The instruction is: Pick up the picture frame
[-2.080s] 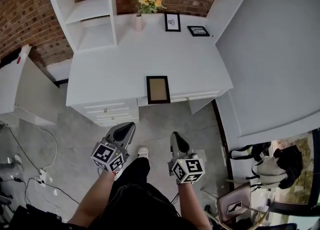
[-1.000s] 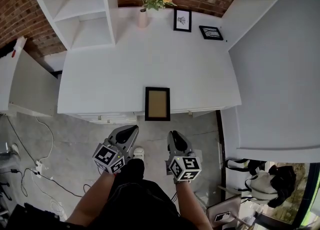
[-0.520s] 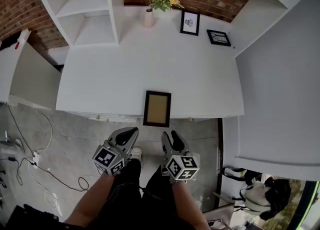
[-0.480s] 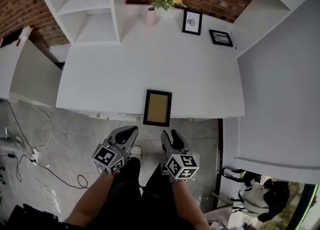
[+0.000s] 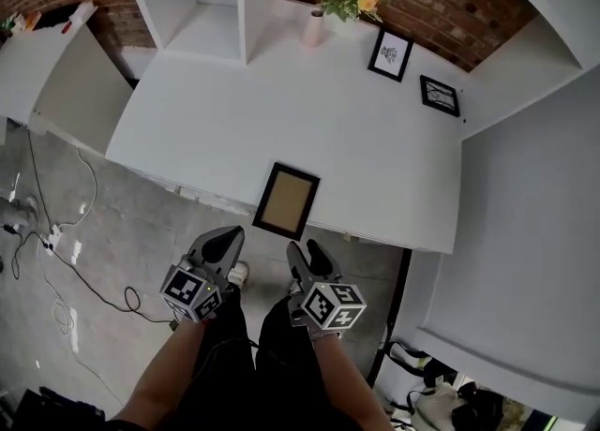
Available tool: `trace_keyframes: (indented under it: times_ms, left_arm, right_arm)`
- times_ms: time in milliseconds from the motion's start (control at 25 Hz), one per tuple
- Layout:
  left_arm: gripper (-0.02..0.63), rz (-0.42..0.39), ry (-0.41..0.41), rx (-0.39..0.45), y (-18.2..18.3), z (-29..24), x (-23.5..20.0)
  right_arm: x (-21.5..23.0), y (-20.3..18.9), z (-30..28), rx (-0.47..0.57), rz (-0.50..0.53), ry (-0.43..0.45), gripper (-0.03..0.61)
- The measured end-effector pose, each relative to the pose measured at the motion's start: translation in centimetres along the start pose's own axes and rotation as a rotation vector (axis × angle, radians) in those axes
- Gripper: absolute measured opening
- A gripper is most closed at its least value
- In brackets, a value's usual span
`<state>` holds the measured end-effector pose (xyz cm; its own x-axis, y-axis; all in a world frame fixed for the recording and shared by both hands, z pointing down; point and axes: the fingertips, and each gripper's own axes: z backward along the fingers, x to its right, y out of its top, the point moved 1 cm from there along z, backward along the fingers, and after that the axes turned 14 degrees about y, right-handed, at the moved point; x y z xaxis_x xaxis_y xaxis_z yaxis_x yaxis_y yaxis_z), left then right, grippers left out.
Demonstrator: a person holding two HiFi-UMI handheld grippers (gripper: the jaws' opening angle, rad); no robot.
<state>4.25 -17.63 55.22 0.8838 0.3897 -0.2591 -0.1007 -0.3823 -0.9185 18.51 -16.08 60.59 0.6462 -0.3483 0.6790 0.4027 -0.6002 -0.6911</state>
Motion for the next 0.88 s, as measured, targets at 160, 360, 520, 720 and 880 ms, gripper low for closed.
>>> trace_keyframes:
  times_ms: [160,360,520,720,880]
  left_arm:
    - [-0.006,0.009,0.053,0.007,-0.5,0.5,0.3]
    - [-0.006,0.024,0.103,0.012,-1.0,0.7,0.4]
    - [-0.006,0.028,0.113,0.009,-1.6,0.5,0.7]
    - [-0.006,0.031,0.121,0.007,-2.2,0.2,0.7]
    - [-0.006,0.037,0.120,-0.001,-2.4,0.1,0.7]
  right_arm:
    - [0.1,-0.5,-0.6,-0.007,-0.074,0.063,0.216]
    - [0.7,0.0,-1.2,0.041,-0.200,0.109,0.222]
    - [1.5,0.2,-1.9,0.064,-0.274,0.136,0.222]
    - [1.7,0.0,-2.8,0.073,-0.334,0.179,0.222]
    - [1.7,0.1,-3.4,0.115,-0.403,0.207,0.222]
